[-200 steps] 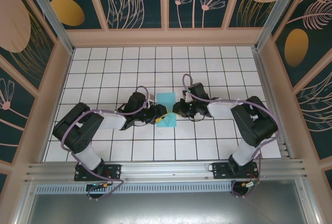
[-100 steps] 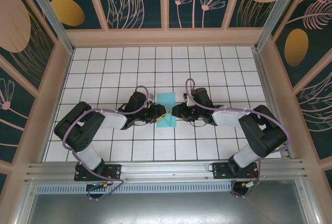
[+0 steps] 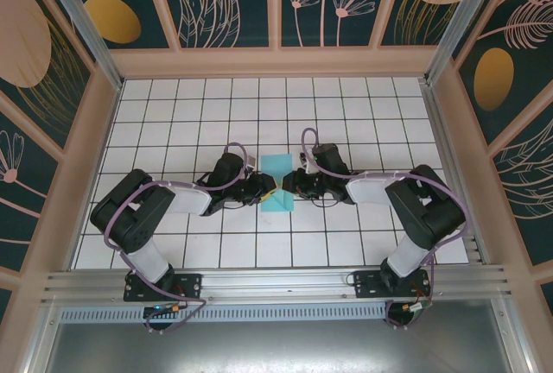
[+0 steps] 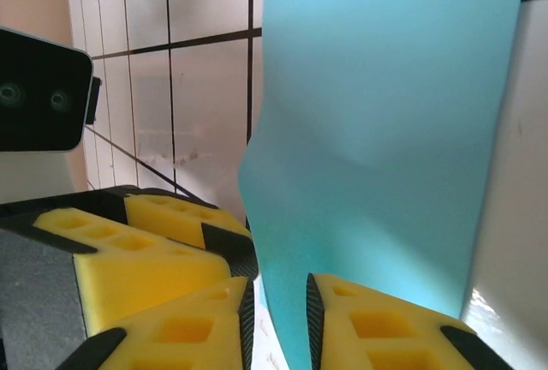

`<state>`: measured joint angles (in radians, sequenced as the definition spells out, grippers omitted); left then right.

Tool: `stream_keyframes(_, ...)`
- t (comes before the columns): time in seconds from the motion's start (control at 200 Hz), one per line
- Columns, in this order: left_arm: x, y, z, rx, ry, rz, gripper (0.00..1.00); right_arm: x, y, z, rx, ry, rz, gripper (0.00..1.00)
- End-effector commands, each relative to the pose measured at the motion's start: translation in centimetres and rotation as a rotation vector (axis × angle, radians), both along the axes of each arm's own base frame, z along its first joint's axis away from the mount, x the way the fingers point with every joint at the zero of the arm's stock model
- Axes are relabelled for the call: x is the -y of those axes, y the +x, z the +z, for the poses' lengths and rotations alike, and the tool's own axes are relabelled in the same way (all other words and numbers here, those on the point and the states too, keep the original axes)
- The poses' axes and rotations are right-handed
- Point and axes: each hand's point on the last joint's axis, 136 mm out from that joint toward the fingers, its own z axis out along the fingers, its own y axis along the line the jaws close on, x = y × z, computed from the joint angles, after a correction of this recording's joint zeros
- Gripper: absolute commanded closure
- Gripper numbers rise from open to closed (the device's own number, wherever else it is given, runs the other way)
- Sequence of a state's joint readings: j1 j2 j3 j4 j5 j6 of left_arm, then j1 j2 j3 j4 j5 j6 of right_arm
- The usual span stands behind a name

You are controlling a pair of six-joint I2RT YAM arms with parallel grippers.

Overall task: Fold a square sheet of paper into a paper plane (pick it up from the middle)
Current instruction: Fold the triangle a second time at the center of the table.

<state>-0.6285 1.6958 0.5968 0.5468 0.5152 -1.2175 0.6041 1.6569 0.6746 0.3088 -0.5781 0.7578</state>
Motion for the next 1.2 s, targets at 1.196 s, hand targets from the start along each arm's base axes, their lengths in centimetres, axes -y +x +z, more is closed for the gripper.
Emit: stream_keyframes(1.196, 2.5, 2.2, 0.1, 0.064, 0.015, -0.101, 0.73, 1.9, 3.8, -2.8, 0.091, -0.206, 0.034, 1.00)
